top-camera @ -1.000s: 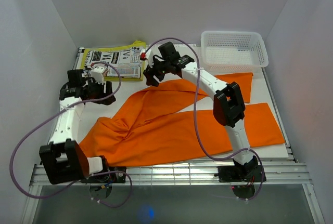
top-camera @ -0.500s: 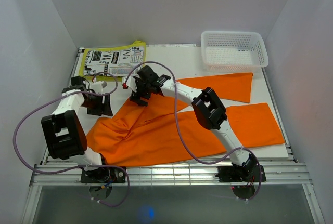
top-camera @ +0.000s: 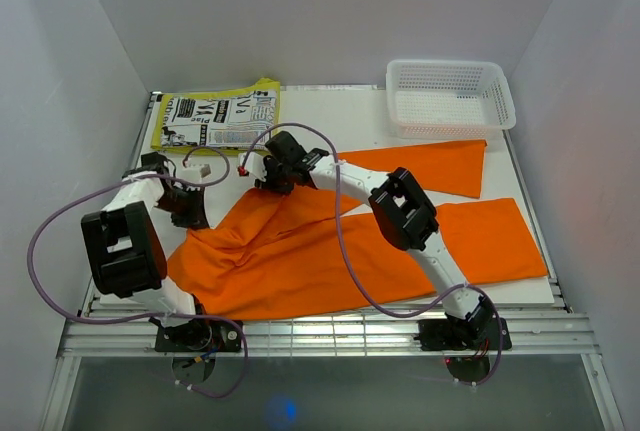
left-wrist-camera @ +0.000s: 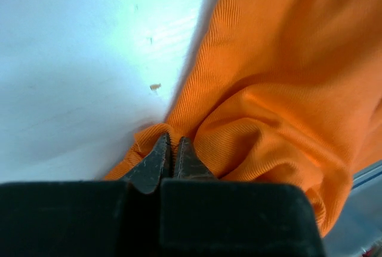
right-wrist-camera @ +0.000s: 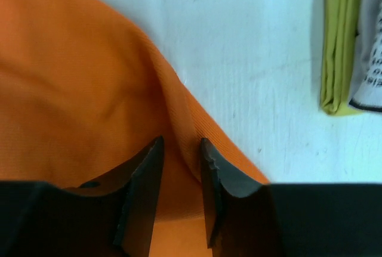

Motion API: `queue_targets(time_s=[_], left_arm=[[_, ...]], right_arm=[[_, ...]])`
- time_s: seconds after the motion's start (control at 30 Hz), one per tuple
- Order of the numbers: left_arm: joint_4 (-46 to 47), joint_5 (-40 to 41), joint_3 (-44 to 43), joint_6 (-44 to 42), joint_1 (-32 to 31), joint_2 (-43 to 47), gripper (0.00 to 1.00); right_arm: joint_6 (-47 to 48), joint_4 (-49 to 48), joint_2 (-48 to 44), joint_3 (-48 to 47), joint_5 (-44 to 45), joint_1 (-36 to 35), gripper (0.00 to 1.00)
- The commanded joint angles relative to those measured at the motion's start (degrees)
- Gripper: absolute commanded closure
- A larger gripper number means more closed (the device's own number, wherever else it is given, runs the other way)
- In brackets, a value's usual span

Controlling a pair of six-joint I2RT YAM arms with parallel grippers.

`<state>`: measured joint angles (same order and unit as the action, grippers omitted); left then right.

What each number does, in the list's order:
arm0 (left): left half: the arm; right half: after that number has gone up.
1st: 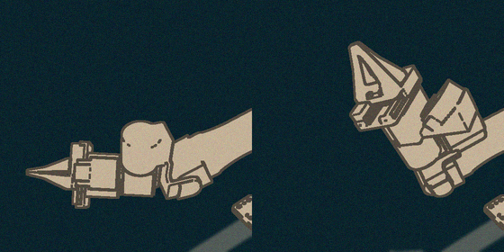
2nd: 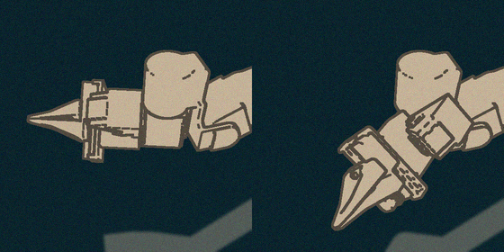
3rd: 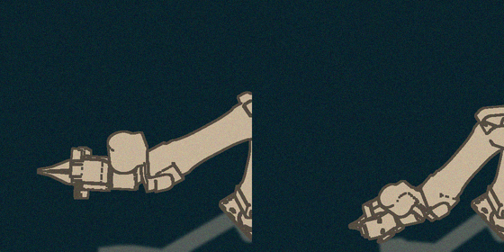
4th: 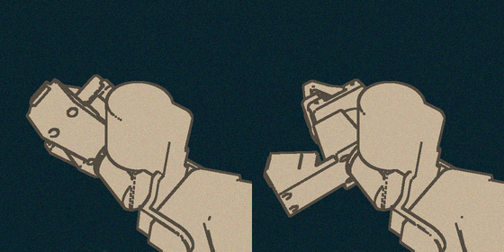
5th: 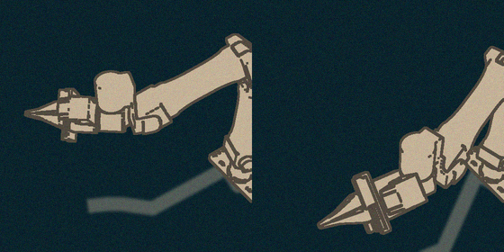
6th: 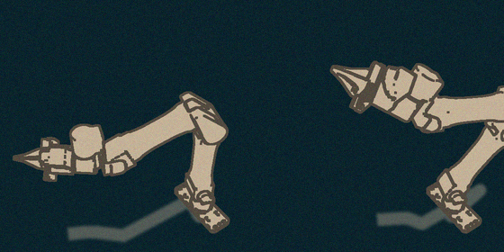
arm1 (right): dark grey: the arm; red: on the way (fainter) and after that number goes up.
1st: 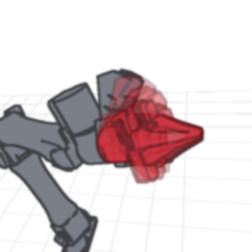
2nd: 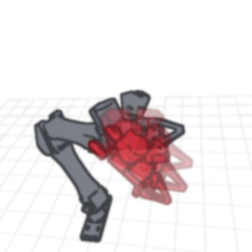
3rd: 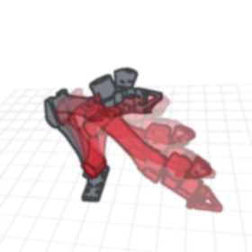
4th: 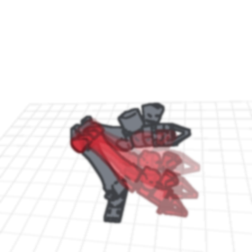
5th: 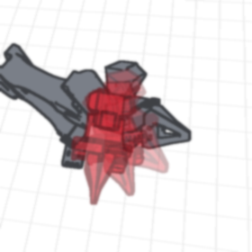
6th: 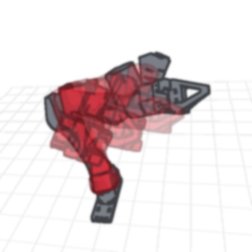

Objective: Fold and stack the trousers
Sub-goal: Flatten the trousers out

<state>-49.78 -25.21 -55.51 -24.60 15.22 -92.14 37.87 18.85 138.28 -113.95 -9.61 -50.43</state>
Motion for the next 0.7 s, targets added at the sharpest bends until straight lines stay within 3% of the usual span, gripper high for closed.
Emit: queue_targets(time_s=[0.0,0.03,0.23,0.4,0.5,0.53,0.6,0.63,0.67], left_arm=[[3.54,-4.49,-6.27,-0.53,0.16,7.13,1.0],[4.59,-4.23,-8.28,-0.45,0.16,9.76,1.0],[8.03,-4.93,-12.7,-2.99,0.16,16.71,1.0],[6.45,-8.8,-9.11,-8.87,-0.02,22.17,1.0],[3.21,-8.54,-2.28,-16.86,0.07,27.26,1.0],[1.81,-8.02,-0.24,-19.58,-0.02,28.75,1.0],[-2.42,-7.22,6.68,-28.95,0.07,34.96,1.0],[-3.3,-5.31,9.42,-31.88,-0.02,37.62,1.0],[-4.18,-3.89,12.24,-34.87,0.07,40.52,1.0]], right_arm=[[-0.95,-2.58,-9.41,4.87,1.25,-0.19,0.73],[-0.95,-3.11,-10.56,6.1,1.78,-0.19,0.92],[-1.04,-3.73,-17.86,12.52,3.1,1.83,0.92],[-1.92,-3.3,-22.69,13.93,1.62,4.46,0.92],[-1.4,-1.37,-22.53,11.57,-0.06,5.26,0.82],[-1.04,0.03,-22.0,8.6,-0.58,5.35,0.74],[-0.87,3.46,-20.08,5.6,-1.81,5.43,0.76],[-0.69,4.43,-19.46,4.36,-2.52,5.43,0.9],[-0.25,5.83,-19.1,2.96,-3.13,5.43,0.92]])
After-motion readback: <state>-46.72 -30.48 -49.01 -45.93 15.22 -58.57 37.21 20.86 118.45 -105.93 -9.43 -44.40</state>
